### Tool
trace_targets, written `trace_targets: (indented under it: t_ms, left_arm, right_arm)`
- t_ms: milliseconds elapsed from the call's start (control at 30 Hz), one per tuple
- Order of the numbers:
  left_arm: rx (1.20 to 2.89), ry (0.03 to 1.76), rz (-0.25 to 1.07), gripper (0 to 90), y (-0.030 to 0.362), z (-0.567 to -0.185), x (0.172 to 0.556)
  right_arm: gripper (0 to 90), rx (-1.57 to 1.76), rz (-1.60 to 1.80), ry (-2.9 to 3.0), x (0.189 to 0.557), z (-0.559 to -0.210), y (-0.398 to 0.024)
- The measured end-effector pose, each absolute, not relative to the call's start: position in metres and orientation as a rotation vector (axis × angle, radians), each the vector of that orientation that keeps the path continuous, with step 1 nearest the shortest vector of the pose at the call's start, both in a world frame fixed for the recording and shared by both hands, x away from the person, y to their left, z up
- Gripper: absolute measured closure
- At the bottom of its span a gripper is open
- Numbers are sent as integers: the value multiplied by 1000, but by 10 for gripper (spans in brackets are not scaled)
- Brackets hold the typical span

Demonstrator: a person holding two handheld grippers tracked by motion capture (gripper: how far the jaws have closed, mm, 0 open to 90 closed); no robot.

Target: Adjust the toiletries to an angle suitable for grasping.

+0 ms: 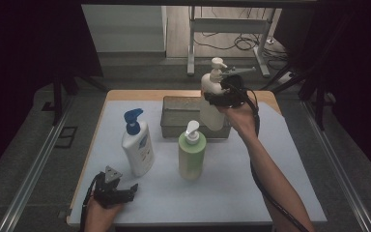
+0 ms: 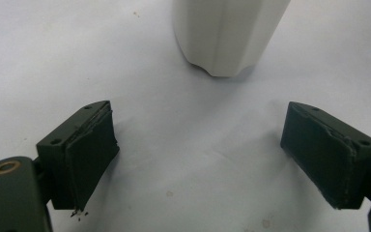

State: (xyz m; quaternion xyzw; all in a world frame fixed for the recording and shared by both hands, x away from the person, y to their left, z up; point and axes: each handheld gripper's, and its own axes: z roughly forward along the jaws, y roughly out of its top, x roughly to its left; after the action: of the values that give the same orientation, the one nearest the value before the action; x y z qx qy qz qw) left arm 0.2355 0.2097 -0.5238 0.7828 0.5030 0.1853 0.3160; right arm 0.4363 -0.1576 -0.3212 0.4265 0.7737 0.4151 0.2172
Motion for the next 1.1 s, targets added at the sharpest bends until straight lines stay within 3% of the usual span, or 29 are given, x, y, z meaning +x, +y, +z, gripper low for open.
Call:
trace_targets:
  t_ms: [1100]
  left_arm:
    - [2065,1326,485,119,210,-524,235]
  right_arm:
    - [368,1146,1126,2131,471,-362,-122]
